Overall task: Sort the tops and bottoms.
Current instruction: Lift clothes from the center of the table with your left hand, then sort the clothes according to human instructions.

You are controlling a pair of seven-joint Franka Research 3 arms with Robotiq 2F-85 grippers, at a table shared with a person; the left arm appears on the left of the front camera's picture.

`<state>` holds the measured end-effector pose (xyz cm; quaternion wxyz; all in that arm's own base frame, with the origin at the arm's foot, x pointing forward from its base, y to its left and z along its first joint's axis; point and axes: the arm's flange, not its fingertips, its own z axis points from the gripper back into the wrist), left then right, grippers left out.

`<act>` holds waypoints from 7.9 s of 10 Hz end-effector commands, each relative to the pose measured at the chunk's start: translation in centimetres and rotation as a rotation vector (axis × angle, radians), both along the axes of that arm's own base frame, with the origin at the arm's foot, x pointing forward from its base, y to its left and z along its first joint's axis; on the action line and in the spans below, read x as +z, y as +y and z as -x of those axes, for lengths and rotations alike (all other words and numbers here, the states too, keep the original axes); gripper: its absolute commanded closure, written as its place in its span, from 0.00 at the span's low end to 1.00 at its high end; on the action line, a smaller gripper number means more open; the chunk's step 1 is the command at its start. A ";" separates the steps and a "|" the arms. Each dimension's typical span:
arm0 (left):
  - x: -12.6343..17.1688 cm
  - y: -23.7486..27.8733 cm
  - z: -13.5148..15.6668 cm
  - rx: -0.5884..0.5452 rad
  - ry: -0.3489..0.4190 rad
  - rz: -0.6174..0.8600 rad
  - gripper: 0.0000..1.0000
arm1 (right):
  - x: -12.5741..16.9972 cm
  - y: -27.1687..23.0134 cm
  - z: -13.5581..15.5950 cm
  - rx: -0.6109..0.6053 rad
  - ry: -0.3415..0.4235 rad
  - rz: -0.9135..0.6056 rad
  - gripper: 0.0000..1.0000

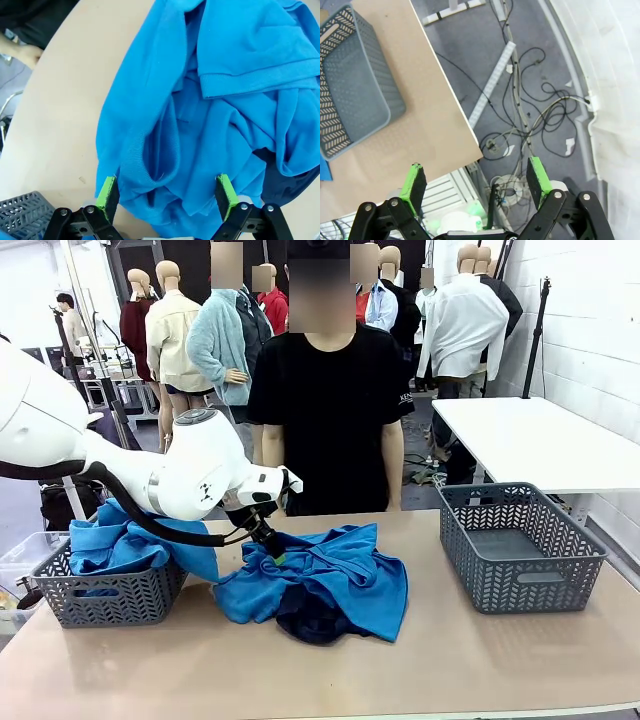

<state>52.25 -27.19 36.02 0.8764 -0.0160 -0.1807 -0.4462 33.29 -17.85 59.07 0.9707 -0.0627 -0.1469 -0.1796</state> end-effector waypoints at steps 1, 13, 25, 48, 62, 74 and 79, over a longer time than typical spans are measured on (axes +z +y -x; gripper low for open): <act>0.0 0.2 -1.0 -0.015 0.054 0.013 0.00 | -0.4 0.3 0.2 -0.026 0.000 -0.005 0.00; 0.2 0.3 -1.7 -0.031 0.108 0.053 1.00 | -0.4 0.3 0.2 -0.026 0.000 -0.005 0.00; 34.0 -5.1 8.2 -0.149 -0.466 0.170 1.00 | -0.4 0.3 0.2 -0.026 0.000 -0.005 0.00; 48.1 -6.4 15.0 -0.040 -0.634 0.258 1.00 | -0.4 0.3 0.2 -0.026 0.000 -0.005 0.00; 48.1 -6.4 15.0 -0.040 -0.634 0.258 1.00 | -0.4 0.3 0.2 -0.026 0.000 -0.005 0.00; 52.7 20.8 11.6 0.726 -0.847 0.244 1.00 | -0.4 0.3 0.2 -0.026 0.000 -0.005 0.00; 45.1 27.7 9.9 0.874 -0.684 0.381 1.00 | -0.4 0.3 0.2 -0.026 0.000 -0.005 0.00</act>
